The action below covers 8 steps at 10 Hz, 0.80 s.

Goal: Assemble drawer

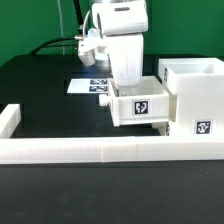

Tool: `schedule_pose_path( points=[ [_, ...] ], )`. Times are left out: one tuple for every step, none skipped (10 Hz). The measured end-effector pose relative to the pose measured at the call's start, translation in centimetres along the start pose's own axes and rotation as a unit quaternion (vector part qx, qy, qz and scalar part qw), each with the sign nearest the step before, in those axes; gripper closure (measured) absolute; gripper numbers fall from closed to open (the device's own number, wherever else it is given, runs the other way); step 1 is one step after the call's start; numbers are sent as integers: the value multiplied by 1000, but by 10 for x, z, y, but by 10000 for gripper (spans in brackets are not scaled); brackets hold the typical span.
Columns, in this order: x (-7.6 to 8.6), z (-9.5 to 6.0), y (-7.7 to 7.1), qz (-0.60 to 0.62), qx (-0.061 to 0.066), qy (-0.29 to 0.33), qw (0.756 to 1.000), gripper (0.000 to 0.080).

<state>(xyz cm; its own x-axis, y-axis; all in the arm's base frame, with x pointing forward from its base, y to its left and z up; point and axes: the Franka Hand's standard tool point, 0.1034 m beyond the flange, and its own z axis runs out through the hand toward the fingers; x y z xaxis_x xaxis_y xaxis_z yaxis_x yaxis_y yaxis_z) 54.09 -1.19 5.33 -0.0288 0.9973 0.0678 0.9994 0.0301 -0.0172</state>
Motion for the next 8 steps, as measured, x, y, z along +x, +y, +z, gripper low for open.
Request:
schedule_pose_path(
  points=[
    [3,-1,2,1,-1,1,1000,755],
    [7,-3,5,0,-1,2,1000,755],
    [7,-3,6,1,-1,2,1000,755],
    [7,-2,6,2,-1,3,1000,755],
    [7,-1,6,2,0,3,1000,755],
    [7,-1,6,2,0,3,1000,755],
    [6,-1,5,2,0,3,1000,755],
    [7,-1,5,2,0,3,1000,755]
  ],
)
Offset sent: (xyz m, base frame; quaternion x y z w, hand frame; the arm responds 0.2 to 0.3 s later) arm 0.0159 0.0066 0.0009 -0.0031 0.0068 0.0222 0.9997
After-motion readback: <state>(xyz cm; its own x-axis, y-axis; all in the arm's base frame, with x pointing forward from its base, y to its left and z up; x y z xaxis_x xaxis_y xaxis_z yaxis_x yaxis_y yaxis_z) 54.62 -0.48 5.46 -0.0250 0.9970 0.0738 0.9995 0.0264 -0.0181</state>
